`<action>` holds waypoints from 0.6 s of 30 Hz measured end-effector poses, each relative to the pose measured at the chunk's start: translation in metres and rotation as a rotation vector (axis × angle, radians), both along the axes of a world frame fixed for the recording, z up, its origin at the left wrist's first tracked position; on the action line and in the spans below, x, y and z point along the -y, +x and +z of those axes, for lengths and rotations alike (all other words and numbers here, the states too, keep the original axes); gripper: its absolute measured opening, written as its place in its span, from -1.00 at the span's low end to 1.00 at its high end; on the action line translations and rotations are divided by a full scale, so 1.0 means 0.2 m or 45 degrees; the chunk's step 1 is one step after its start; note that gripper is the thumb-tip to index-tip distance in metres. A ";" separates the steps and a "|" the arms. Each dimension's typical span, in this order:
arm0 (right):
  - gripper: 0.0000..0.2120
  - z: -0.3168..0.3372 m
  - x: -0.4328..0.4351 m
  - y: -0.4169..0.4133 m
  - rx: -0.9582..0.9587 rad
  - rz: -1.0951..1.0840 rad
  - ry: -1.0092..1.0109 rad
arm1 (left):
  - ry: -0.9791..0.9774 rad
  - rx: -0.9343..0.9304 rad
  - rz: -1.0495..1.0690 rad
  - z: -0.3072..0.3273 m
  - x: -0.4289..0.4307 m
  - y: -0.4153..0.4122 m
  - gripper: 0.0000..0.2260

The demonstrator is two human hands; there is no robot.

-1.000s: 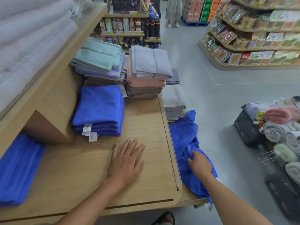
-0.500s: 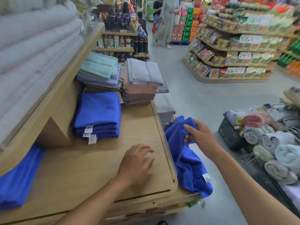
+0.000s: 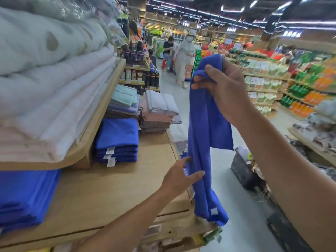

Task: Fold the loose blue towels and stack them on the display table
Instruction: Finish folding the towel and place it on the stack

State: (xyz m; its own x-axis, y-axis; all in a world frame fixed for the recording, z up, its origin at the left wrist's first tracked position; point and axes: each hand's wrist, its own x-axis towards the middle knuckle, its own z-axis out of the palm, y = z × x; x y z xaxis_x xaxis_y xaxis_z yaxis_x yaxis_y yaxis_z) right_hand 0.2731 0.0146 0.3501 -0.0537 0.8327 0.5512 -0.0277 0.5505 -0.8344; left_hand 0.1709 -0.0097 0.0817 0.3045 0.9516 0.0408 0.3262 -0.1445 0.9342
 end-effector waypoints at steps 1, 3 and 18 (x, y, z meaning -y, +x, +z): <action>-0.88 0.07 0.01 -0.04 0.030 -0.007 0.049 | -0.022 0.072 0.006 0.02 0.02 -0.01 -0.36; -0.88 0.20 0.02 -0.10 0.081 -0.024 0.145 | -0.061 0.190 -0.017 0.05 0.05 -0.03 -0.48; -0.59 0.35 -0.66 -0.40 0.671 -0.545 0.079 | -0.367 0.781 0.045 0.15 0.31 -0.49 -0.74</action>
State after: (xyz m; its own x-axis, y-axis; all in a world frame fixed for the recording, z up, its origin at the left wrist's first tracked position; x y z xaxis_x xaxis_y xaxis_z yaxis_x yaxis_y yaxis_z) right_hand 0.1928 0.1472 0.4208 -0.0007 0.8081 0.5890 0.6049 0.4694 -0.6433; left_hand 0.0733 -0.0712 0.1110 0.2755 0.9594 -0.0610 -0.2749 0.1395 0.9513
